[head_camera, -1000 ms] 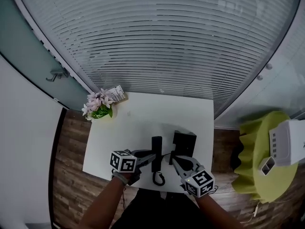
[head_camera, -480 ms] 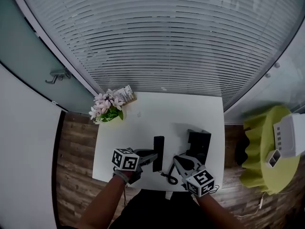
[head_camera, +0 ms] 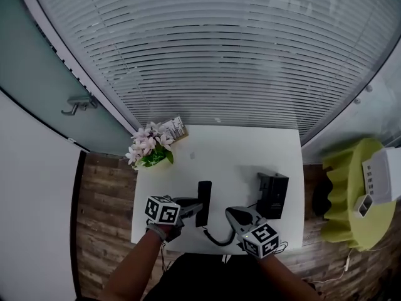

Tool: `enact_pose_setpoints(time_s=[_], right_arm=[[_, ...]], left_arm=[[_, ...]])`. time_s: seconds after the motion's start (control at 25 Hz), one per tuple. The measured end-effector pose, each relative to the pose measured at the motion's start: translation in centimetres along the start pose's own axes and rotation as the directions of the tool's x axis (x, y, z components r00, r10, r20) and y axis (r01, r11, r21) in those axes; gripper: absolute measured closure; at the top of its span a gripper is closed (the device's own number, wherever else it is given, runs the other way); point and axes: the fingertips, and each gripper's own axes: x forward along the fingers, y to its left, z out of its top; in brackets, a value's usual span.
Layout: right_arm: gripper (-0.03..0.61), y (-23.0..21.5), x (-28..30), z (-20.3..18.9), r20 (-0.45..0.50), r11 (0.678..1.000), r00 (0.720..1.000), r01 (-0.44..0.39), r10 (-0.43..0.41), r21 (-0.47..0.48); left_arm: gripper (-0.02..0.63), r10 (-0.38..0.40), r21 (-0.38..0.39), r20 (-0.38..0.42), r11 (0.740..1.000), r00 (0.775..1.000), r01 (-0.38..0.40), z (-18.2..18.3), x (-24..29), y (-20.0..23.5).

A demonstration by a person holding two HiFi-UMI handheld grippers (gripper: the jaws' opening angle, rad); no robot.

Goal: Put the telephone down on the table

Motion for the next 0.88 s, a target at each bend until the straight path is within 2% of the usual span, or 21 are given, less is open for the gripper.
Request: enact_pose_setpoints(time_s=[0.36,0.88], right_arm=[[0.555,0.4,4.3,-0.5,-0.038,0.999,0.999,0.000,0.002,0.032],[0.556,1.2,9.0,-0.7,-0.093,0.999,0.996,-0.007,0.011,0.045]], left_arm=[[0.538,0.039,-0.051,-0.069,0.998,0.997,-0.042,-1.5,-1.7,5.0],[0.537,0.089,-0.114,-0.101,0.988,0.991,-0.100,-1.1,-2.2,10.2]])
